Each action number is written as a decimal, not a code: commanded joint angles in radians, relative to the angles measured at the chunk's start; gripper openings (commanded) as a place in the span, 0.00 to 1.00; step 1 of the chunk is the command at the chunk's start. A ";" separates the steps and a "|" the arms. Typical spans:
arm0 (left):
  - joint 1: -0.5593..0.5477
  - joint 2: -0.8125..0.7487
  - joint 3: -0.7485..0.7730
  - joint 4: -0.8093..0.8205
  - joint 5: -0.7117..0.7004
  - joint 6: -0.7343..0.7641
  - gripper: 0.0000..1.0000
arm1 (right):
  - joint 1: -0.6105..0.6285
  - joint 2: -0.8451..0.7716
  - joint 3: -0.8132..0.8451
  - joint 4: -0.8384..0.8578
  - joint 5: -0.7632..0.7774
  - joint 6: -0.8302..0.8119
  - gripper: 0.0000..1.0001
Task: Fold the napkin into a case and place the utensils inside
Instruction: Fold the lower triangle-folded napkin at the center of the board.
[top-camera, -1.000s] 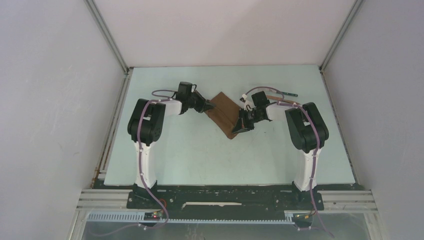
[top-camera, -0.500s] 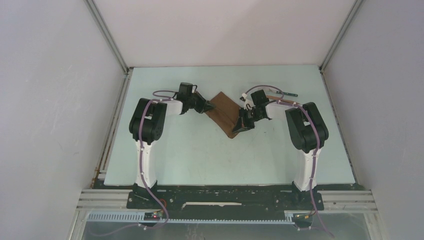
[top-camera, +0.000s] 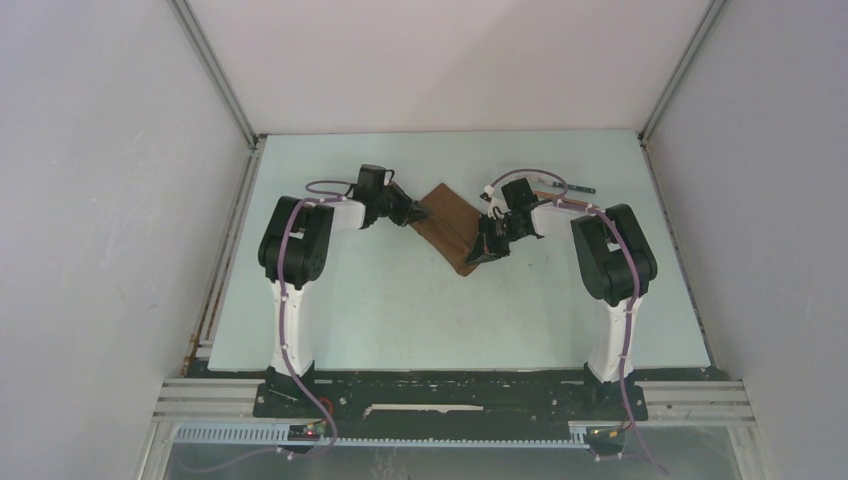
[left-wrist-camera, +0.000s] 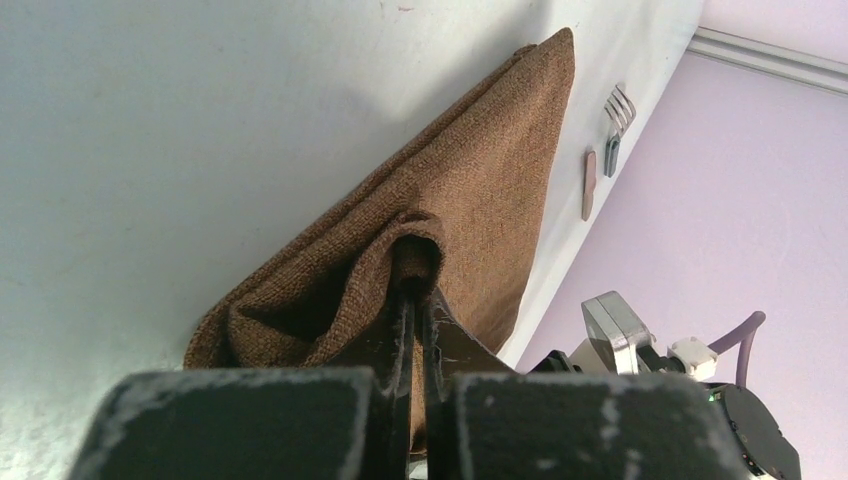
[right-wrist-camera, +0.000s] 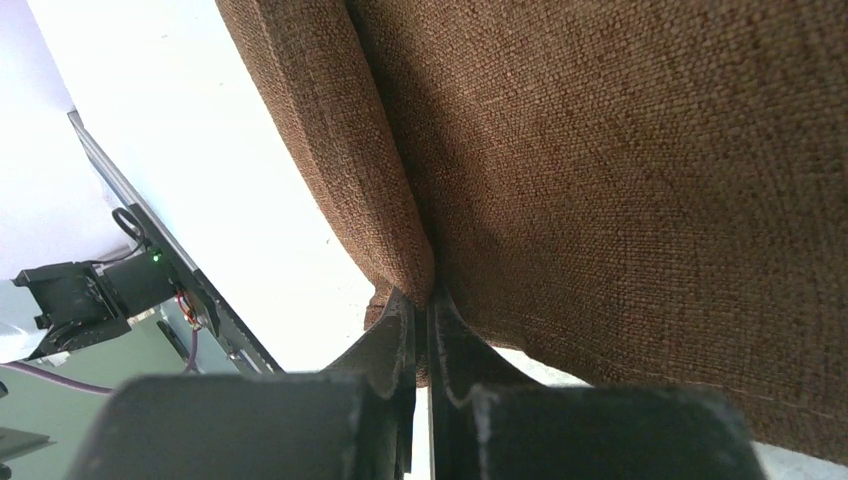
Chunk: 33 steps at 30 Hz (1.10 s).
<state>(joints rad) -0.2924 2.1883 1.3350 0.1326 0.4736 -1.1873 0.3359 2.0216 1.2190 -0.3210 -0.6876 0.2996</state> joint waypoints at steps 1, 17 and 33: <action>0.001 -0.009 0.031 0.040 -0.006 -0.006 0.00 | -0.008 0.001 0.027 -0.016 0.064 -0.025 0.03; -0.008 -0.044 0.017 0.042 -0.030 0.001 0.00 | -0.012 0.001 0.027 -0.022 0.067 -0.030 0.03; -0.009 0.068 0.097 0.015 -0.015 0.014 0.00 | 0.076 -0.278 0.064 -0.208 0.562 -0.091 0.69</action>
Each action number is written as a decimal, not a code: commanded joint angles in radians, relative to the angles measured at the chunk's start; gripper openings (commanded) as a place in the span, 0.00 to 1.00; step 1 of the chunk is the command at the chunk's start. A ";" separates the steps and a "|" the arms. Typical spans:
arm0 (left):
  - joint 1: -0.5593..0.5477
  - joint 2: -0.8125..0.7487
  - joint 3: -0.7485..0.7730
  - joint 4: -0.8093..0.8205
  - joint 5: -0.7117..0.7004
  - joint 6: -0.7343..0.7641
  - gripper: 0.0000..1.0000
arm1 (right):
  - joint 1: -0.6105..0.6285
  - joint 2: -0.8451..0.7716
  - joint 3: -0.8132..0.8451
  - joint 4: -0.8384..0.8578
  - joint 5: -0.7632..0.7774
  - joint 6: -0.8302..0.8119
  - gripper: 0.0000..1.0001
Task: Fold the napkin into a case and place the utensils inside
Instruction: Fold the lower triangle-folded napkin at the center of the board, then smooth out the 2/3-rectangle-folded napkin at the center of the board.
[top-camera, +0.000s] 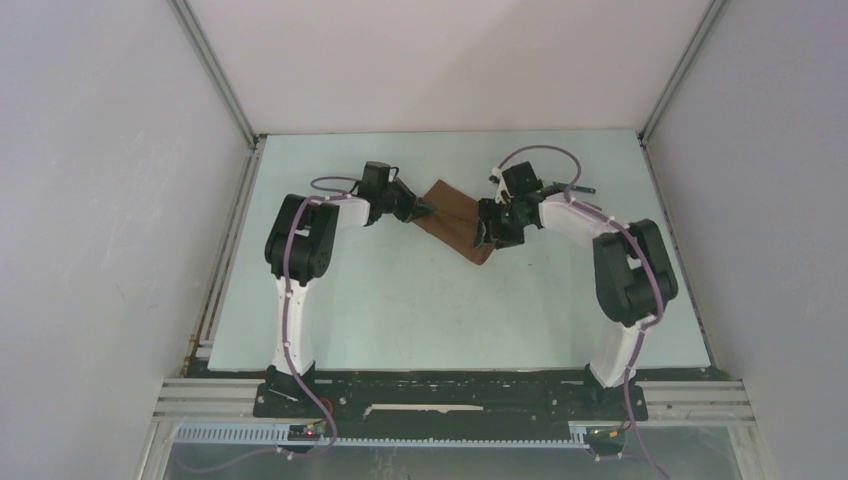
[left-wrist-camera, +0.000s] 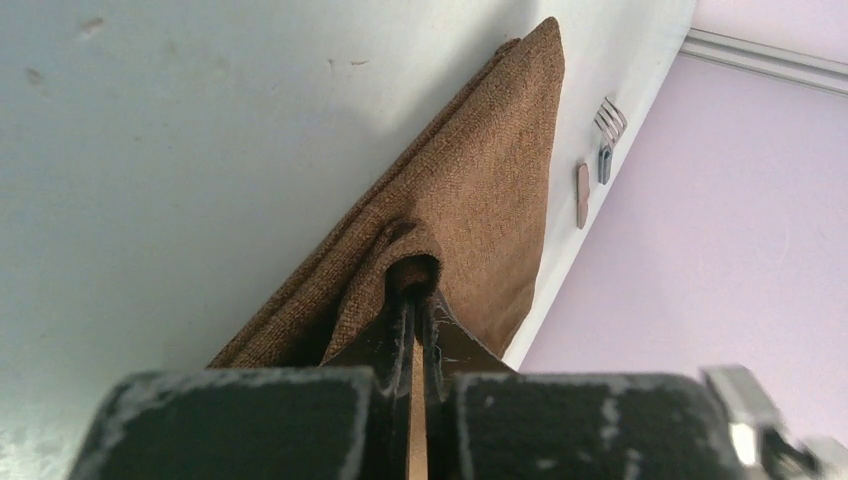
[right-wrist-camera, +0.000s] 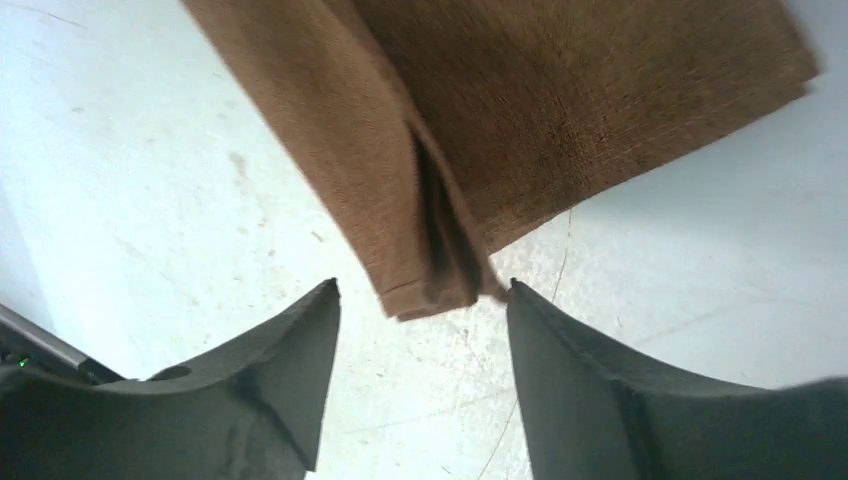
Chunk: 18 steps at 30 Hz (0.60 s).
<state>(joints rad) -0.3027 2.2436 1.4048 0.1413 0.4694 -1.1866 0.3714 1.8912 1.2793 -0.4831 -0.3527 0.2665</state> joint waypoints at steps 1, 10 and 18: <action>0.002 0.011 0.028 0.007 -0.012 0.014 0.00 | 0.050 -0.157 -0.019 0.017 0.175 -0.049 0.72; 0.002 0.016 0.047 -0.012 -0.018 0.029 0.00 | 0.064 0.022 0.150 0.284 -0.288 0.093 0.74; 0.001 0.004 0.062 -0.037 -0.010 0.053 0.03 | -0.014 0.138 0.073 0.502 -0.484 0.238 0.69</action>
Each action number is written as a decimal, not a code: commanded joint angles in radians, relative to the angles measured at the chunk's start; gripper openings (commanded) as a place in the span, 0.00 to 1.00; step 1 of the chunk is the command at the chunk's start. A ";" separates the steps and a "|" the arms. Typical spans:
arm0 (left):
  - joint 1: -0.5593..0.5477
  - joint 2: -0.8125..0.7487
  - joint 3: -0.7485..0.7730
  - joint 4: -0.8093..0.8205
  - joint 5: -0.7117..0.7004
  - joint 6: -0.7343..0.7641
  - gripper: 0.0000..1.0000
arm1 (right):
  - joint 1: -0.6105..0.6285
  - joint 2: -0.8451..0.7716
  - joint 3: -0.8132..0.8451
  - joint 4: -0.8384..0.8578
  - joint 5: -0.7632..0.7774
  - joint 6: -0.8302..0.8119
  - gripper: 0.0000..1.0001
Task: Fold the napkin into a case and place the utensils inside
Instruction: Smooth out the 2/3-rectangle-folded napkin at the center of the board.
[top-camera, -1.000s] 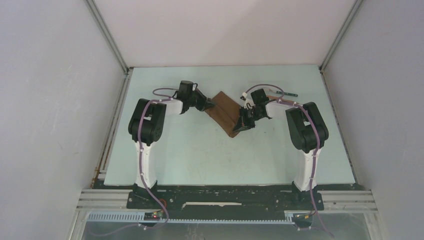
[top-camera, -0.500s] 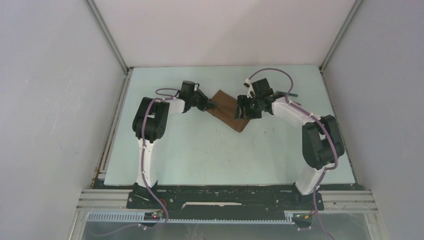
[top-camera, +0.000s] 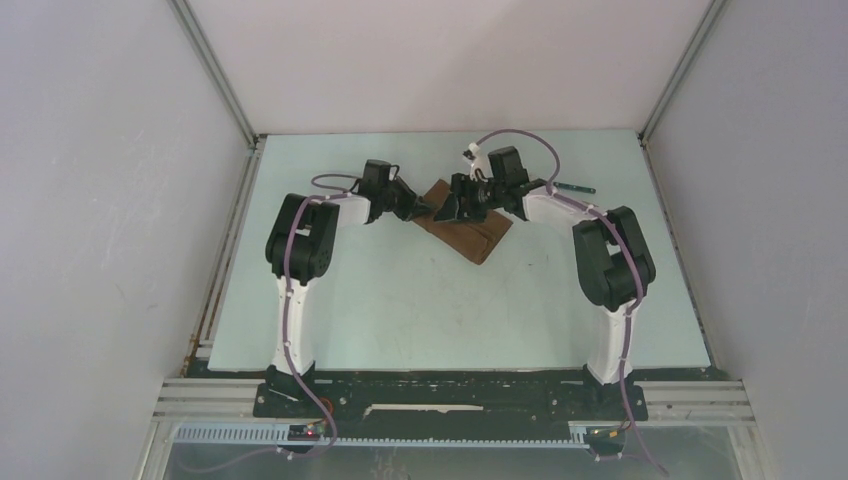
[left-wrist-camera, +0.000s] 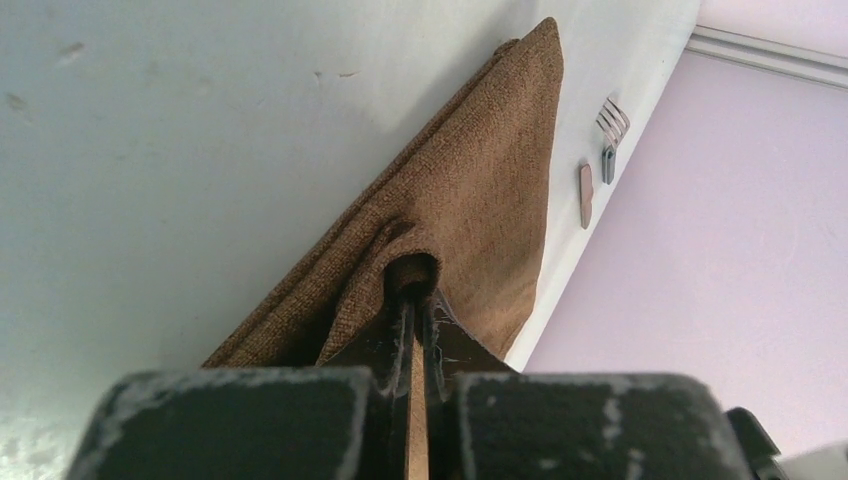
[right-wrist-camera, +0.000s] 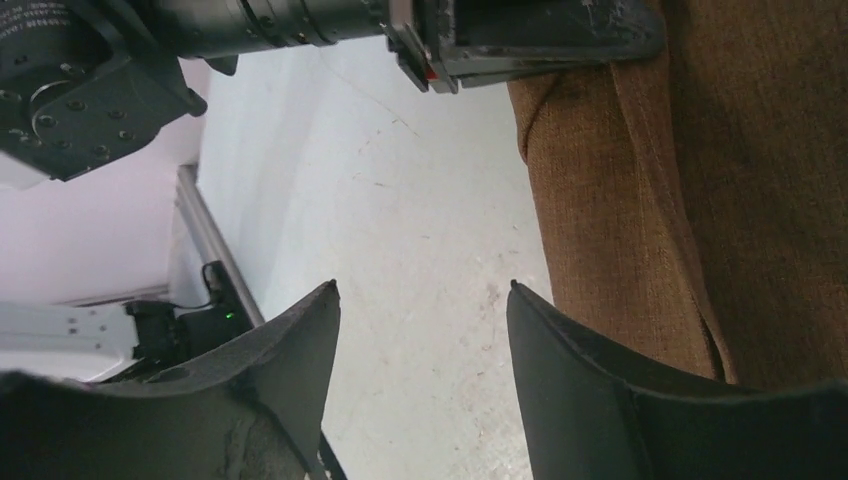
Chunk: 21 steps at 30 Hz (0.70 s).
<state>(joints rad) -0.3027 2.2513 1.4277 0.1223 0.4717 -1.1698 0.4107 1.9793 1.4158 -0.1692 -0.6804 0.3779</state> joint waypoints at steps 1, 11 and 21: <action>0.001 -0.003 0.043 -0.018 -0.006 0.037 0.04 | -0.064 0.051 -0.111 0.257 -0.175 0.158 0.67; 0.003 -0.108 0.159 -0.092 0.070 0.144 0.49 | -0.116 0.137 -0.196 0.366 -0.176 0.202 0.51; 0.022 -0.176 -0.029 0.167 0.168 0.066 0.41 | -0.127 0.144 -0.196 0.325 -0.158 0.189 0.45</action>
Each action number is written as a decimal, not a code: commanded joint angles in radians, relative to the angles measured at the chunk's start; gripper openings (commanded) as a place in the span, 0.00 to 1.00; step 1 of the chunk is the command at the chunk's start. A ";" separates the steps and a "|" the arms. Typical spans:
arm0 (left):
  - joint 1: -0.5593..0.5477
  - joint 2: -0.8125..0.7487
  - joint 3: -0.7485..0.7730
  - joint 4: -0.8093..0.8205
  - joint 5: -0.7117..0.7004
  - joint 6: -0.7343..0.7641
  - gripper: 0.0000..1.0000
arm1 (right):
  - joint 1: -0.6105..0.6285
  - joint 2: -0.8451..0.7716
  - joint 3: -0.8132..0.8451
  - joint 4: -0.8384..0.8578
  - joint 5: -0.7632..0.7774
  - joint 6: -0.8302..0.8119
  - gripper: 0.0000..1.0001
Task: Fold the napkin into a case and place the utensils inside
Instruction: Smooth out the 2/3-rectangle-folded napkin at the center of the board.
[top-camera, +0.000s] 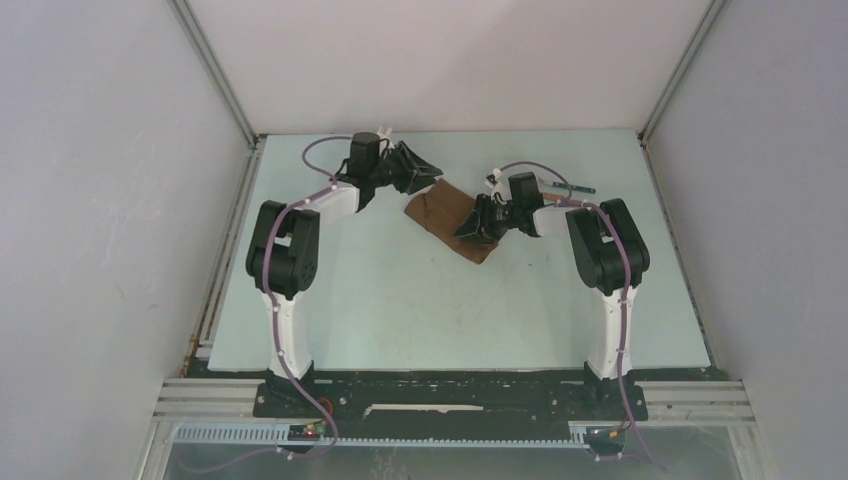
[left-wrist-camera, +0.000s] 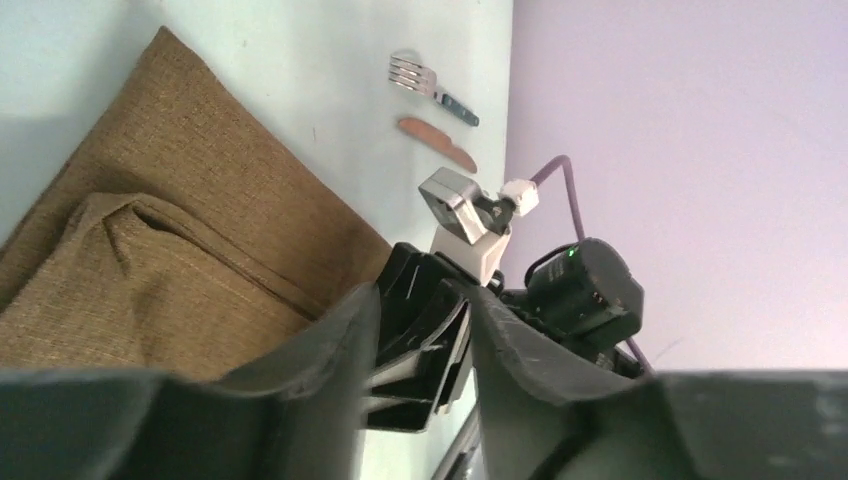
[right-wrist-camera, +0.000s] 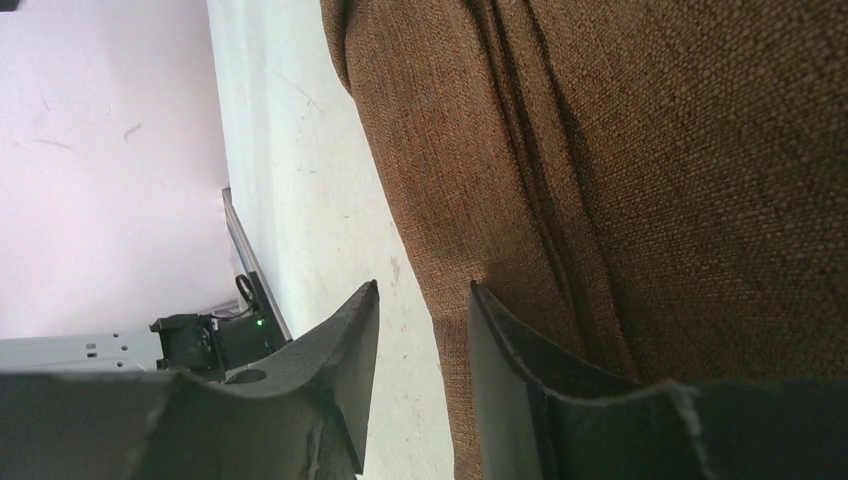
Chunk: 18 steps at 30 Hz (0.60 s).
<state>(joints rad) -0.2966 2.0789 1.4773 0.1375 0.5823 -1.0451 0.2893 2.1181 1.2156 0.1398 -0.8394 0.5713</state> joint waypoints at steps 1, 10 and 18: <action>0.021 0.018 -0.100 0.211 0.064 -0.104 0.31 | -0.006 0.001 0.004 0.013 0.003 -0.009 0.45; 0.039 0.202 -0.095 0.358 0.054 -0.224 0.01 | -0.005 -0.038 0.006 -0.001 -0.011 -0.029 0.46; 0.055 0.279 -0.032 0.193 0.008 -0.193 0.00 | 0.045 -0.129 0.055 -0.060 -0.019 -0.021 0.61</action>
<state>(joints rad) -0.2527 2.3417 1.3933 0.4004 0.6323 -1.2640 0.3038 2.0823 1.2163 0.0750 -0.8398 0.5549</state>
